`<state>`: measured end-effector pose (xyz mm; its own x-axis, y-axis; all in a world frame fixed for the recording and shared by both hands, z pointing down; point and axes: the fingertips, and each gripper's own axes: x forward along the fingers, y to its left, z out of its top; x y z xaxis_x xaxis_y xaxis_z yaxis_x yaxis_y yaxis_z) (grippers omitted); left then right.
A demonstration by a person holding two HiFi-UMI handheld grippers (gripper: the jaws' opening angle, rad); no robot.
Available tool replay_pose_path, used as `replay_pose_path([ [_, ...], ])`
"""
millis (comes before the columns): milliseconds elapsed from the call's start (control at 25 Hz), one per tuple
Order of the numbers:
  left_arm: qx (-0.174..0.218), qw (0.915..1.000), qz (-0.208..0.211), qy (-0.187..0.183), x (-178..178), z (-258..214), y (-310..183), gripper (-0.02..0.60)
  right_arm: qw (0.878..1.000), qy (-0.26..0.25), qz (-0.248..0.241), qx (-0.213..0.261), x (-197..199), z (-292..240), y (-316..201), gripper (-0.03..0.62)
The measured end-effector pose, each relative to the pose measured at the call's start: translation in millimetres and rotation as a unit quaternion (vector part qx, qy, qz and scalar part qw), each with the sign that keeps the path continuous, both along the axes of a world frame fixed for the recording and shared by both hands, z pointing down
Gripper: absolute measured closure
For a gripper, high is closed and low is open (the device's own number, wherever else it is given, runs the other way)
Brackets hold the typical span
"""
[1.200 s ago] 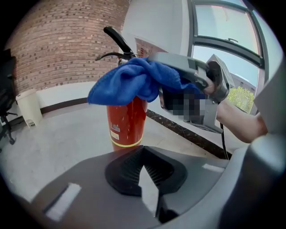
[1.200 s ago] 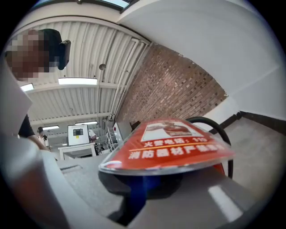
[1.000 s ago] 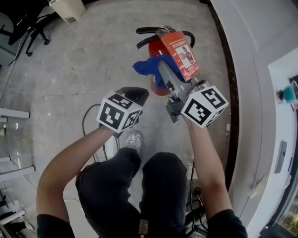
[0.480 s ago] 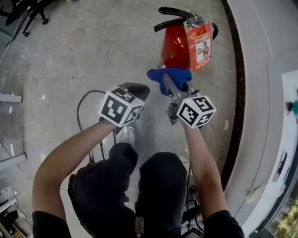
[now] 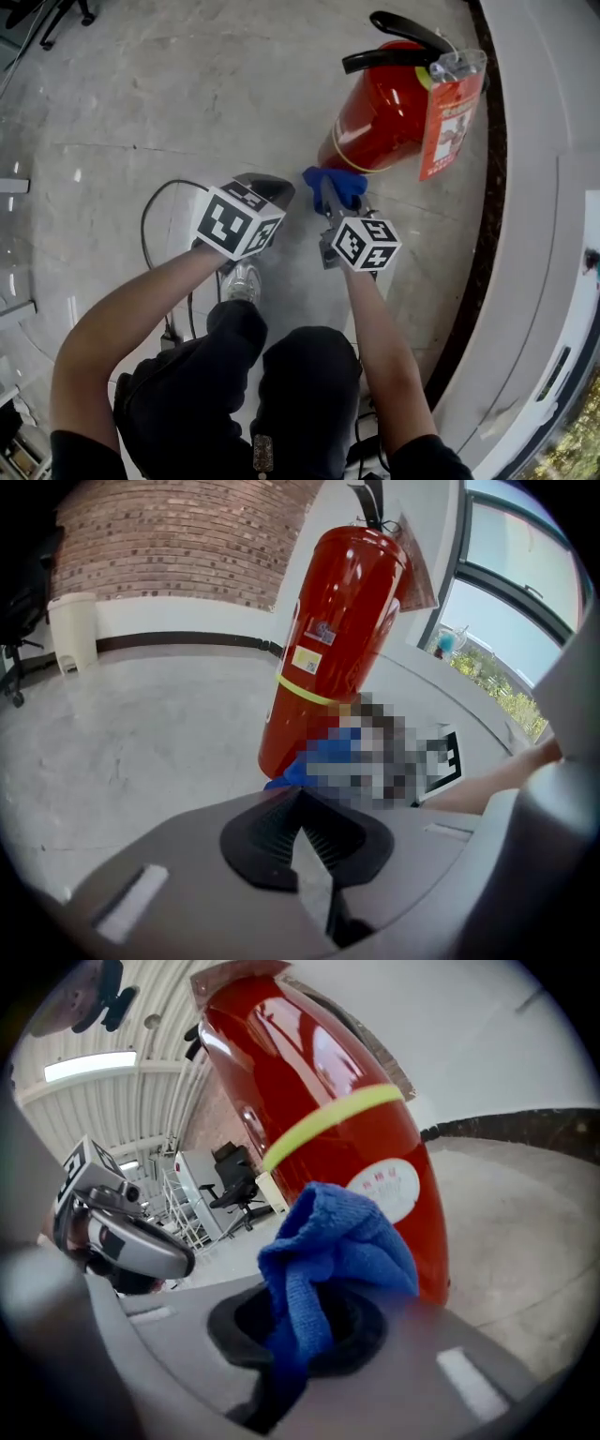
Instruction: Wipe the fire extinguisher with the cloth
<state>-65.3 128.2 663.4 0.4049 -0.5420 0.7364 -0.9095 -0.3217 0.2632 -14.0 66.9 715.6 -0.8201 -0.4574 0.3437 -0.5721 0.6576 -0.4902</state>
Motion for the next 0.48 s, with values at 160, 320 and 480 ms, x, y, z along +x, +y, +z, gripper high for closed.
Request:
replay_pose_path([
  [160,-0.014,0.9999,0.007,-0.005,-1,15,2,0.575,0.996,0.015,0.049,-0.069,3,37,-4,0.568],
  [320,-0.017,0.9998,0.003,-0.012,-6,20,5,0.575,0.983,-0.007,0.106,-0.148,-1,56,-7,0.568],
  [480,-0.019,0.9997,-0.012,-0.009,-9,18,8,0.575,0.965,-0.049,0.151,-0.207,-7,62,-10,0.568],
])
